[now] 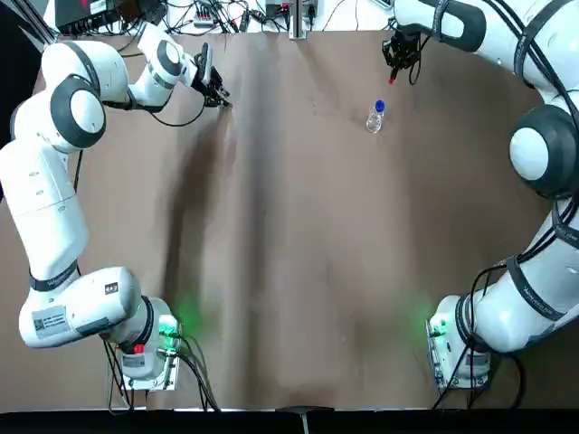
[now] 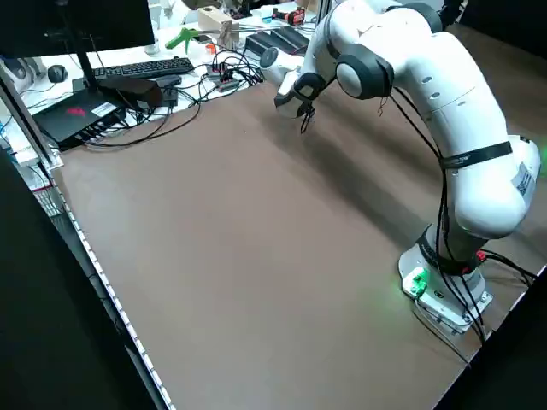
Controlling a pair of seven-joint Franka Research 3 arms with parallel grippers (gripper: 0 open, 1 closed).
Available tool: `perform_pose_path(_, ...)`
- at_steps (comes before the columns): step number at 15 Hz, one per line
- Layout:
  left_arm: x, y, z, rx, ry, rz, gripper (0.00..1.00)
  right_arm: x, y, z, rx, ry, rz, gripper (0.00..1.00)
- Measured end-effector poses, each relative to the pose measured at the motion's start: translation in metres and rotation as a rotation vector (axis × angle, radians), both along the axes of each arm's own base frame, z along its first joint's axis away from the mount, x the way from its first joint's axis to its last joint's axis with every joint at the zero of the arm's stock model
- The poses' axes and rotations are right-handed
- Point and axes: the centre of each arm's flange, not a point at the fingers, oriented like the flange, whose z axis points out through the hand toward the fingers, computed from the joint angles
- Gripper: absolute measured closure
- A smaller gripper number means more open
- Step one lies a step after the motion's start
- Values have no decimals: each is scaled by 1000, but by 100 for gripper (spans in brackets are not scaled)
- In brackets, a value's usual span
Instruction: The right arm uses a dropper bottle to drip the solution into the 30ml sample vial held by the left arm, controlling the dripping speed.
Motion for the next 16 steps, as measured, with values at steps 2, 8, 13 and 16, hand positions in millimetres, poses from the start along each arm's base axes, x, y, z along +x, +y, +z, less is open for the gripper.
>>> perform_pose_path(2, 0, 6, -3, -1, 5, 9, 67, 0, 0, -1, 0, -1, 0, 96)
perform_pose_path(8, 1, 13, -4, -10, 9, 28, 40, 3, 1, -8, 0, -9, -1, 96)
perform_pose_path(13, -2, 47, -10, -41, 70, 44, 0, 6, 2, -16, -1, -11, -2, 96)
perform_pose_path(16, -1, 76, -9, -39, 86, 76, 0, 6, 2, -19, -2, -8, -2, 96)
